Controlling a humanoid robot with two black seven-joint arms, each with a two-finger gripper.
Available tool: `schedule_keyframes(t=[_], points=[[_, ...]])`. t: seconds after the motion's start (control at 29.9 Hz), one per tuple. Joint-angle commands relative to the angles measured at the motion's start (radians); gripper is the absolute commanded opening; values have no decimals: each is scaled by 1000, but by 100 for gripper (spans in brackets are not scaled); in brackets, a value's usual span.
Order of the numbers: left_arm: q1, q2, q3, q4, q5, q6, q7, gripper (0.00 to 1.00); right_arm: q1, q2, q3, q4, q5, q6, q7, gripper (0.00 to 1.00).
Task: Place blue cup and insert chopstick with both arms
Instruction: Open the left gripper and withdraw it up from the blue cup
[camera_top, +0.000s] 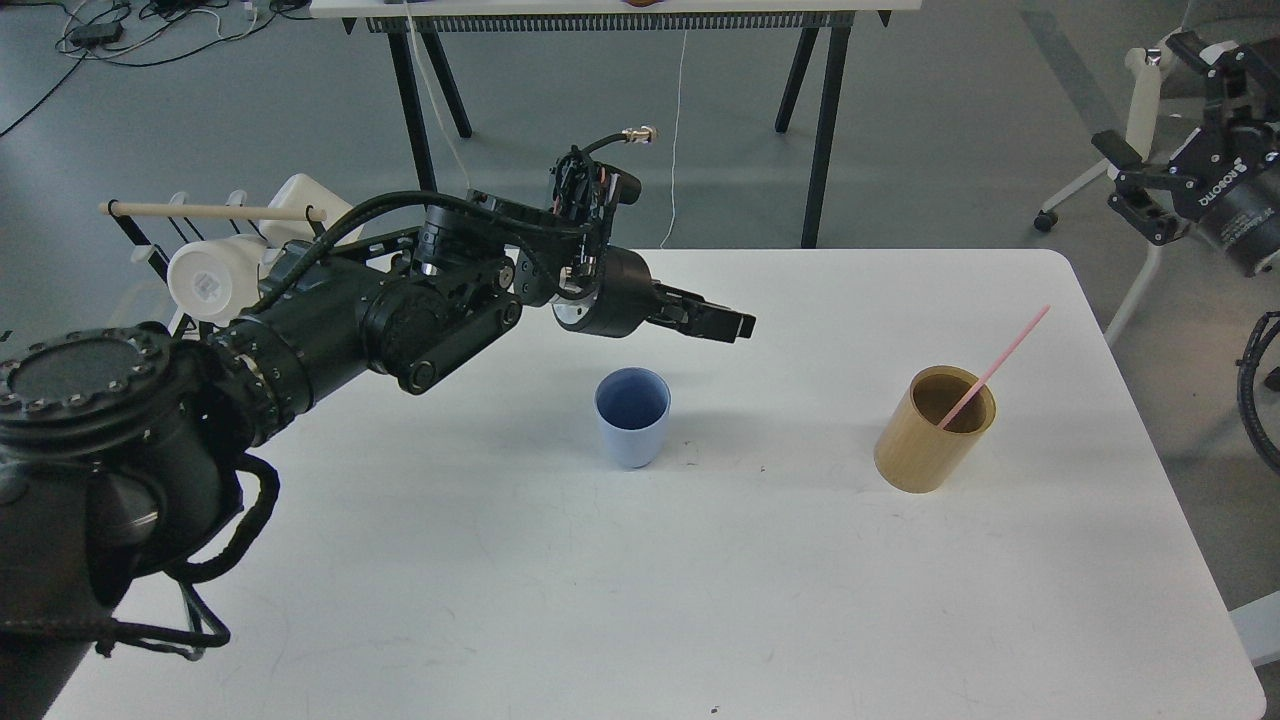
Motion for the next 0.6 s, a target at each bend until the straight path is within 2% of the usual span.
schedule_keyframes(t=[0.0,0.1,0.2,0.33,0.57], points=[[67,41,-193,-11,-223,0,0,96,-7,-59,-5,66,-225,-166,0,96],[98,100,-268,-77,-427,0,0,96,-24,-117,-33,135,-342,-295,0,96],[127,179,-279,-152,-594,0,0,97,-44,-166,-89,201,-457,-427,0,96],[147,230,-281,-178,-696,0,0,98,-61,-188,-178,238,-537,-574,0,95],[204,251,-275,-180,-696,0,0,99,-96,-163,-300,233,-593,-675,0,94]])
